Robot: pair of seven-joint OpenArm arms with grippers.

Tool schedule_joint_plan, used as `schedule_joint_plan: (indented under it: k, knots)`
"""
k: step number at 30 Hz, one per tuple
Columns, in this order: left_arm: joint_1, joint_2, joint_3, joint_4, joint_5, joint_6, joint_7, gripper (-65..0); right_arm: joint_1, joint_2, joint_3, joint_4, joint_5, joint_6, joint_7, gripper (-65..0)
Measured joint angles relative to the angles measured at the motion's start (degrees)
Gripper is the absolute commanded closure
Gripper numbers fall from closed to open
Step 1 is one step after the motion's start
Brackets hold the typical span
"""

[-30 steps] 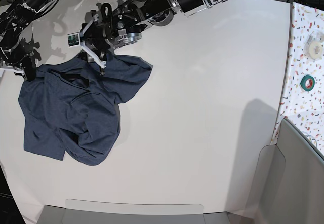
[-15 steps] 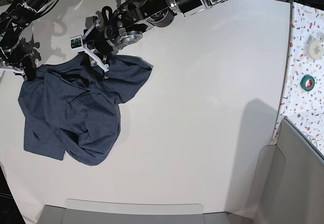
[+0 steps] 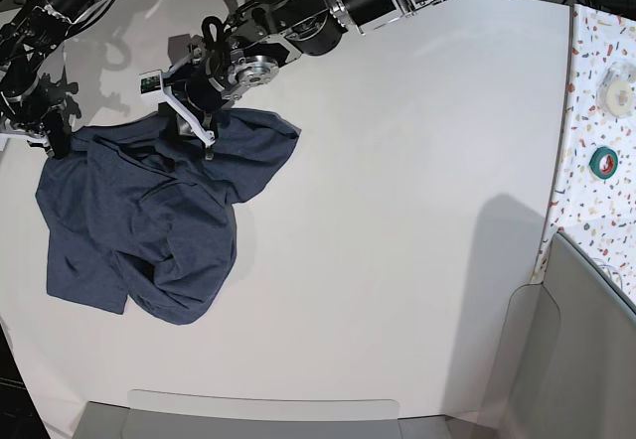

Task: Layout the t-shirt on the table in an organized manner, then fold the t-shirt properly
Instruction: 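Regrasp the t-shirt edge with the left gripper while right gripper holds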

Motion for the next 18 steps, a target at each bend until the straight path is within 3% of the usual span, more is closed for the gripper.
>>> schedule_joint_plan:
  k: [11, 18]
  knots:
    - [1.97, 0.02, 0.0, 0.02, 6.05, 1.22, -0.02, -24.0, 0.0, 0.0, 0.0, 0.0, 0.02, 0.02, -0.02, 0.0]
    - [1.81, 0.0, 1.66, 0.11, 5.9, 1.29, 0.7, -24.0, 0.0, 0.0, 0.0, 0.0, 0.02, 0.04, -0.02, 0.0]
